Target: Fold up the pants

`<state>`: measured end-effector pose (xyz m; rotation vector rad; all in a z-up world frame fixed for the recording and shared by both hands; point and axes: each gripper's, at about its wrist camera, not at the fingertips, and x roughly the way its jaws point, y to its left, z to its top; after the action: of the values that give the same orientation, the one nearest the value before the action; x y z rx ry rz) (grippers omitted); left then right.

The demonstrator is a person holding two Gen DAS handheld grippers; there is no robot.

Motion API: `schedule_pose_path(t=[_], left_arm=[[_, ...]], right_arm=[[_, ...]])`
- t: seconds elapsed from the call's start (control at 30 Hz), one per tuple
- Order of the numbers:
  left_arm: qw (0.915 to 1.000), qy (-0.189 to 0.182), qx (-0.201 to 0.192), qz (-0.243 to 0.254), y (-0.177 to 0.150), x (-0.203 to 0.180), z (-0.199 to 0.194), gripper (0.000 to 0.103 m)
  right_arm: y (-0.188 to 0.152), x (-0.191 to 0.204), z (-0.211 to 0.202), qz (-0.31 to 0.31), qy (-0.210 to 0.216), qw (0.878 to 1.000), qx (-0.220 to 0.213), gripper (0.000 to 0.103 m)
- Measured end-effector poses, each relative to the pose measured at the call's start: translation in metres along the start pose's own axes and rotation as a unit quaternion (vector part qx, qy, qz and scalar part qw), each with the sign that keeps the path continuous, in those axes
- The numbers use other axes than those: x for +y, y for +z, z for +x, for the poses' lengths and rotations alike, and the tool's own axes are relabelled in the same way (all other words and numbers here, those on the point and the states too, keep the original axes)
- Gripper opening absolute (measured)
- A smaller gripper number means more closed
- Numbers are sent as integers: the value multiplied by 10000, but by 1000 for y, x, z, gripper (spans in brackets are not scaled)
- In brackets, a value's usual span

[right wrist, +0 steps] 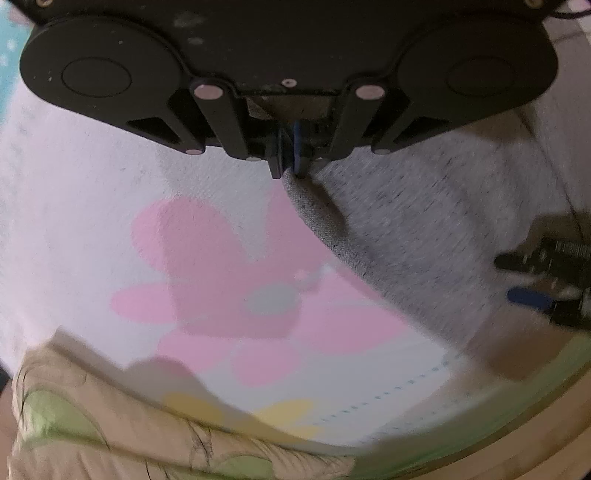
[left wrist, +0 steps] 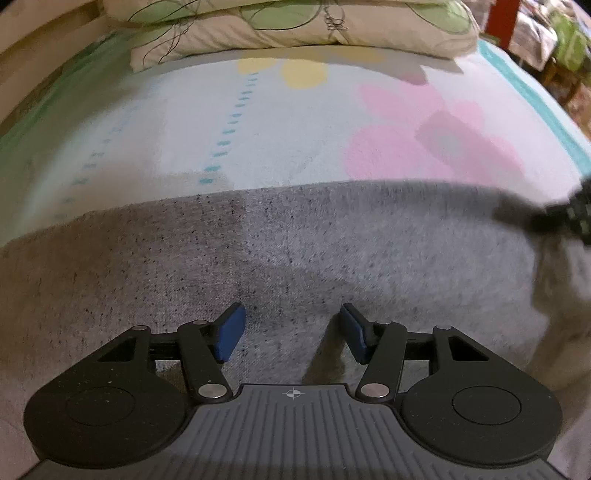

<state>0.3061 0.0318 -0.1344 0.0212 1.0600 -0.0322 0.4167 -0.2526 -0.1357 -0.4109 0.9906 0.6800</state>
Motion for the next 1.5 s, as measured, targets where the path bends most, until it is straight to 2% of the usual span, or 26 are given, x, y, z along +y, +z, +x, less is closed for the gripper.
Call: schedule_pose_path(t=[0.17,0.3,0.4,0.63,0.83,0.93,1.1,1.17,1.2,1.23,1.27,1.37,1.5], left_arm=[[9982,-416,-129,-417,16,7,-15,55],[9952,-665,-312,-652,30,9,-28,55],[9938,-709,-223,-824,36,10,-28,55],[9866,-909,392,-1297,35,13,0,55],[9792,-1015,383,-1716,39,15,9,55],[9802,-936,340,-1711,45,11,11,55],[9778,-836,567,-1836,43,8,23,55],[9787,-806,537,-1811,43,6,22,55],[9801,-774,519,-1753,44,4,22,49],[9812,-742,452,-1723,43,2,21,36],[9806,-794,363,-1757,42,3,19,6],[9717,-1102,103,-2087,34,11,8,4],[9862,-930,-290,-1339,17,-2,-28,4]], right_arm=[[-33,48,-40,-327,-430,9973,-493,6],[-59,77,-48,-562,-611,9951,-534,6],[-70,90,-45,-699,-736,9937,-482,6],[-76,88,-45,-507,-806,9940,-534,6],[-82,87,-46,-501,-802,9936,-617,6],[-82,94,-39,-599,-839,9926,-644,6],[-87,97,-43,-625,-856,9917,-727,6],[-90,101,-45,-687,-888,9907,-766,6],[-91,101,-46,-699,-894,9905,-780,7],[-92,102,-47,-691,-893,9905,-790,7],[-93,102,-48,-659,-898,9905,-813,7],[-94,101,-51,-529,-885,9911,-845,7],[-94,96,-62,-193,-839,9911,-1015,12]])
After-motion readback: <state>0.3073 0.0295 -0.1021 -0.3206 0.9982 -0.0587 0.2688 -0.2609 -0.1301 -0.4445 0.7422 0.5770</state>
